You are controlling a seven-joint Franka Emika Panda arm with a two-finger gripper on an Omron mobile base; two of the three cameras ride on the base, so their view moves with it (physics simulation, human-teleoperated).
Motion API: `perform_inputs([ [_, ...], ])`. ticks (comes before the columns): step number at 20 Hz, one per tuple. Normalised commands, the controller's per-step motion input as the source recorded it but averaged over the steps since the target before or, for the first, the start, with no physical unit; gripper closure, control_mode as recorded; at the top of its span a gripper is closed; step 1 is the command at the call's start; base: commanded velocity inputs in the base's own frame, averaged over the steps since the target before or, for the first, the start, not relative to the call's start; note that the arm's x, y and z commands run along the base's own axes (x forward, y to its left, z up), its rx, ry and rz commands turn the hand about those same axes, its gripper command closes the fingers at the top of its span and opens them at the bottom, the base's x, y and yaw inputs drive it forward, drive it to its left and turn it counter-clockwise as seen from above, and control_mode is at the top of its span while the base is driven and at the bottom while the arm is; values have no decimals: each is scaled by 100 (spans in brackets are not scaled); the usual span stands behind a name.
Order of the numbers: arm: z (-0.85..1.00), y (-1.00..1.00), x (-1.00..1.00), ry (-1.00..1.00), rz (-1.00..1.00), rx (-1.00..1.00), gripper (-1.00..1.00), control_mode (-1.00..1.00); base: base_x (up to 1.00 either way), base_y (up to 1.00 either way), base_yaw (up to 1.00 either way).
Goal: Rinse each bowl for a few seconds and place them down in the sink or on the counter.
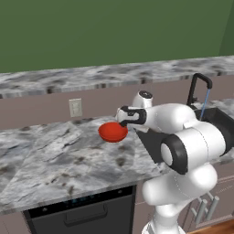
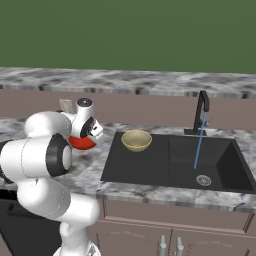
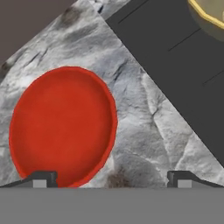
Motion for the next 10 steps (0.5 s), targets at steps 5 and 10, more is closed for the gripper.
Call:
perform_inputs([
  [5,-21,0,18,-5,1,-1,-100,-100,0,0,0],
  [10,-19,0,20,-4,1,0,-100,-100,0,0,0],
])
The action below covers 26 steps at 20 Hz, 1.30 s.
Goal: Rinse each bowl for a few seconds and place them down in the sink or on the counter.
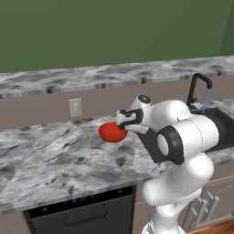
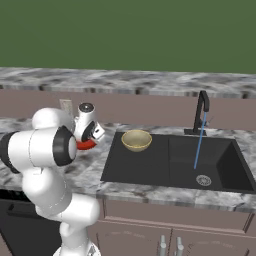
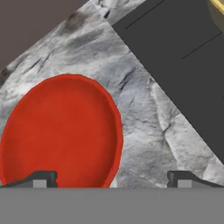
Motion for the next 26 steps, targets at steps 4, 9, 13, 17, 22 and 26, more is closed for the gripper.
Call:
perform_inputs([
  [4,-17,0,20,-3,1,0,-100,-100,0,0,0],
  [9,-16,2,19,-2,0,0,-100,-100,0,0,0],
  [13,-16,5,19,0,0,0,-100,-100,0,0,0],
  [17,-14,6,22,0,0,0,-100,-100,0,0,0],
  [22,-14,2,20,0,0,0,-100,-100,0,0,0],
  [26,-16,0,17,0,0,0,-100,-100,0,0,0],
])
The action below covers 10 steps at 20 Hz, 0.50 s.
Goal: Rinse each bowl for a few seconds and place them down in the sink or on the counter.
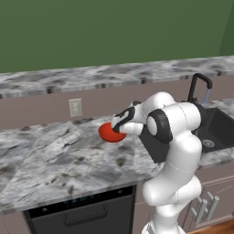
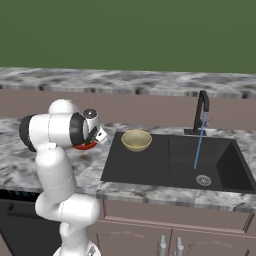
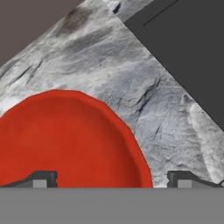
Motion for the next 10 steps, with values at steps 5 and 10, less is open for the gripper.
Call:
perform_inputs([
  [5,-19,4,19,0,0,0,-100,-100,0,0,0],
  [10,-19,10,19,0,0,0,-100,-100,0,0,0],
])
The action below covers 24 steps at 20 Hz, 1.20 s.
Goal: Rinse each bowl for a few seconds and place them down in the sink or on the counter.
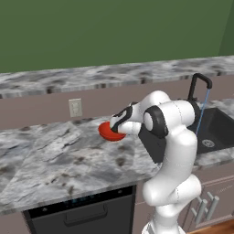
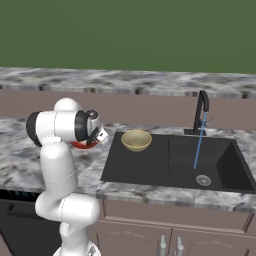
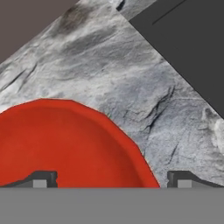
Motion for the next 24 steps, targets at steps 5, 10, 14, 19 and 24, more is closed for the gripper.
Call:
perform_inputs([
  [5,-18,8,17,0,0,0,100,-100,0,0,0],
  [10,-7,3,13,0,0,0,100,-100,0,0,0],
  [14,-7,0,5,0,0,0,100,-100,0,0,0],
  [19,-8,6,0,0,0,0,100,-100,0,0,0],
  [24,14,2,-3,-6,0,0,100,-100,0,0,0],
])
